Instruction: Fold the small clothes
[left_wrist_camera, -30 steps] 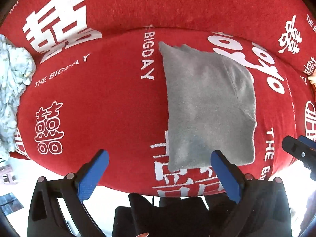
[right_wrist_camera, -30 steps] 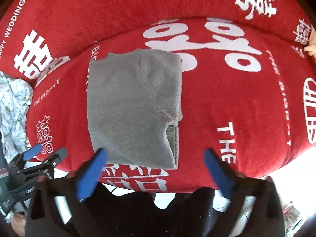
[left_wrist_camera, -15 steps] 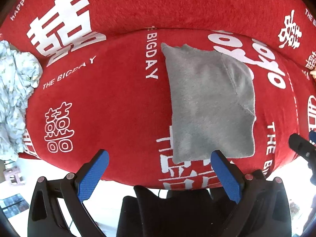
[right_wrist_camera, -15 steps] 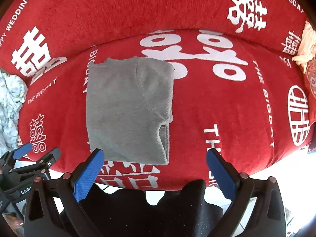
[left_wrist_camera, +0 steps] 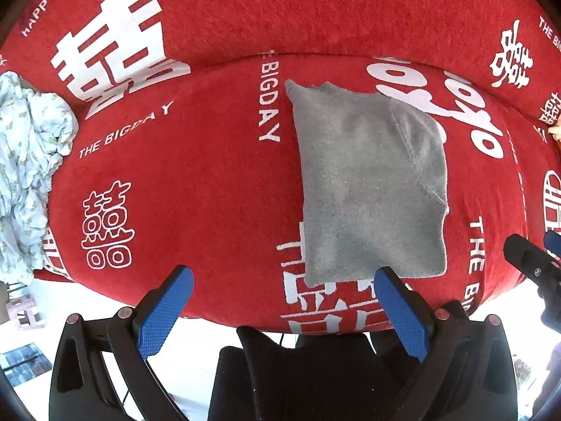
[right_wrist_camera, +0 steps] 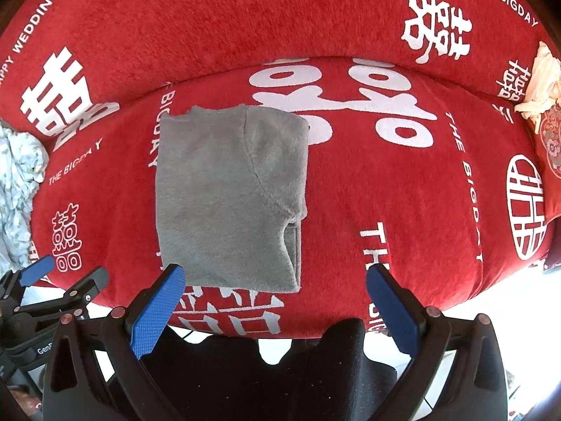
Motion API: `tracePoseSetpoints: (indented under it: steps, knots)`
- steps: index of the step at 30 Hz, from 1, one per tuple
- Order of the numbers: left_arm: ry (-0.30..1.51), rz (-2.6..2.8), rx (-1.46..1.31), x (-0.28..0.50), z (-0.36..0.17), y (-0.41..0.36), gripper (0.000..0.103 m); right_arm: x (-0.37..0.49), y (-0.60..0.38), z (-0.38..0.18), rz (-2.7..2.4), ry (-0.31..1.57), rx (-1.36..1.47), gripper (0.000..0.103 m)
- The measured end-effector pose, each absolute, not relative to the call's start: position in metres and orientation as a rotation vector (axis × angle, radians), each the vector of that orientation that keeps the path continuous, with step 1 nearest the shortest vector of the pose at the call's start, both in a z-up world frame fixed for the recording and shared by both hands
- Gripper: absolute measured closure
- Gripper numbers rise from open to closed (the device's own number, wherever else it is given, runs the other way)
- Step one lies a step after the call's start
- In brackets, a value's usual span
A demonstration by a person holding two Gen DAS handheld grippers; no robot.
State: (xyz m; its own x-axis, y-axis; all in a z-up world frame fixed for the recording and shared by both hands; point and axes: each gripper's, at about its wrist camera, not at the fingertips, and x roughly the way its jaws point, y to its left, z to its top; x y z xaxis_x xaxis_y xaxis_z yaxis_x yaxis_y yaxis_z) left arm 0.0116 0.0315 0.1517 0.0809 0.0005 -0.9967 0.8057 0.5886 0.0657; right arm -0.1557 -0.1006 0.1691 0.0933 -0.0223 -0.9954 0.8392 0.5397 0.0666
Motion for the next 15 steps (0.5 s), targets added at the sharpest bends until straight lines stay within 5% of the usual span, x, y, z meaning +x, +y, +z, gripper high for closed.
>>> tracePoseSetpoints:
  steps: [15]
  knots:
    - [1.372,-0.689,0.741,0.0144,0.1556,0.0306,0.0,-0.1533,-0.1012,0.1748,-0.747,1.333,0.78,0.0]
